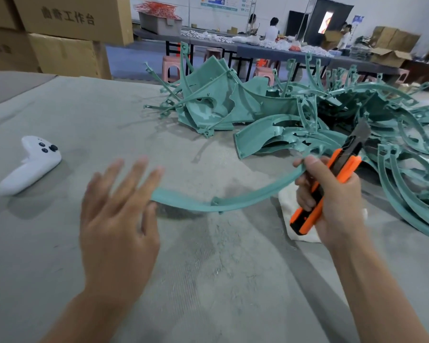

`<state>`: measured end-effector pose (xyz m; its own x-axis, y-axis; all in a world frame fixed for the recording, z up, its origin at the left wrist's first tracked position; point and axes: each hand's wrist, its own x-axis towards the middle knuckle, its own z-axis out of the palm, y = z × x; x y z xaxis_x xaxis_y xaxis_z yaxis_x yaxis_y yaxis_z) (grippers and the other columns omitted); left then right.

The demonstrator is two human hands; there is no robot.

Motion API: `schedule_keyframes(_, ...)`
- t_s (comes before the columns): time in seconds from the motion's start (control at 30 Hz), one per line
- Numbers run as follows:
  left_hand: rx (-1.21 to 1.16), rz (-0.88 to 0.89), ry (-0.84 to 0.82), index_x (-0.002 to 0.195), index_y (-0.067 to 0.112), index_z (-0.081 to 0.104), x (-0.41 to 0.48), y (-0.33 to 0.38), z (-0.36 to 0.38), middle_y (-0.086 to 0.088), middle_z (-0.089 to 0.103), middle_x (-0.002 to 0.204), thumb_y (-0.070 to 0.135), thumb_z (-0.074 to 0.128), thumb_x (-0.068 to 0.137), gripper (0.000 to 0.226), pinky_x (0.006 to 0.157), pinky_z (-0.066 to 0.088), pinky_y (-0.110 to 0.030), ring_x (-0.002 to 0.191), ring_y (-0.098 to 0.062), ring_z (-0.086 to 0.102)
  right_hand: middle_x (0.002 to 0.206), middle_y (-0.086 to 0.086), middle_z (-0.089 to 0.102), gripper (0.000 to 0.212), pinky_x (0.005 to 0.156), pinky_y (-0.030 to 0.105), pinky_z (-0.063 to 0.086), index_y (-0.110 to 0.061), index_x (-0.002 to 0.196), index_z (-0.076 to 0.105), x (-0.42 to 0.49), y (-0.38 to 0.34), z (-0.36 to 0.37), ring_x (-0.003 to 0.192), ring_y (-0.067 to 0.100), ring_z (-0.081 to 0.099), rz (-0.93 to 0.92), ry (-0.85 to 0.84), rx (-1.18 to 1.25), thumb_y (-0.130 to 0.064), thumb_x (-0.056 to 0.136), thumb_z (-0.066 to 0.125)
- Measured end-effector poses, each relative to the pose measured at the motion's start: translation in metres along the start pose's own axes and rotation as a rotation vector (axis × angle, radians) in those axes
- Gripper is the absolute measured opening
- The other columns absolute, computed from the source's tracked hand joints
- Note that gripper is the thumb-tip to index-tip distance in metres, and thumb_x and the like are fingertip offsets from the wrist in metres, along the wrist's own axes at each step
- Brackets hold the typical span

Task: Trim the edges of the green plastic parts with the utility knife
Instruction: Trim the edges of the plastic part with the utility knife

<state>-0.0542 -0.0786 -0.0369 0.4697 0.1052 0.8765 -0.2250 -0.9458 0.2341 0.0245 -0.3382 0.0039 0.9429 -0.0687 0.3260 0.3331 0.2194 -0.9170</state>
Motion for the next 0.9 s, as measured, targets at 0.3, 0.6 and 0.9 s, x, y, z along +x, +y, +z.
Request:
schedule_keyframes(0.3, -0.581, -0.316, -0.334, 0.123, 0.039, 0.056, -0.008, 0.038, -0.008, 0.012, 0.066, 0.068, 0.045, 0.052, 0.088, 0.036, 0.058, 0.049, -0.015, 0.053, -0.004, 0.059, 0.058, 0.001, 0.065, 0.034, 0.048, 0.037, 0.046, -0.010, 0.067, 0.066, -0.058, 0.031, 0.068, 0.046, 0.022, 0.054, -0.326, 0.017, -0.445, -0.038, 0.086, 0.069)
schedule_keyframes(0.6, -1.407, -1.030, -0.547, 0.096, 0.011, 0.072, 0.007, 0.038, -0.005, -0.011, 0.074, 0.091, 0.027, 0.064, 0.075, 0.027, 0.060, 0.057, -0.026, 0.077, -0.018, 0.071, 0.087, -0.004, 0.066, 0.007, 0.069, 0.044, 0.057, -0.014, 0.086, 0.074, -0.070, 0.037, 0.085, 0.080, 0.018, 0.069, -0.095, -0.346, -0.413, -0.018, 0.079, 0.074)
schedule_keyframes(0.9, -1.576, -1.186, -0.651, 0.078, 0.020, 0.072, 0.005, 0.028, -0.007, -0.021, 0.072, 0.099, 0.023, 0.077, 0.073, 0.007, 0.063, 0.057, -0.027, 0.090, -0.032, 0.072, 0.062, 0.003, 0.051, 0.032, 0.039, 0.023, 0.029, -0.013, 0.085, 0.071, -0.054, 0.012, 0.064, 0.039, 0.013, 0.034, 0.291, -0.418, -0.016, -0.043, 0.075, 0.070)
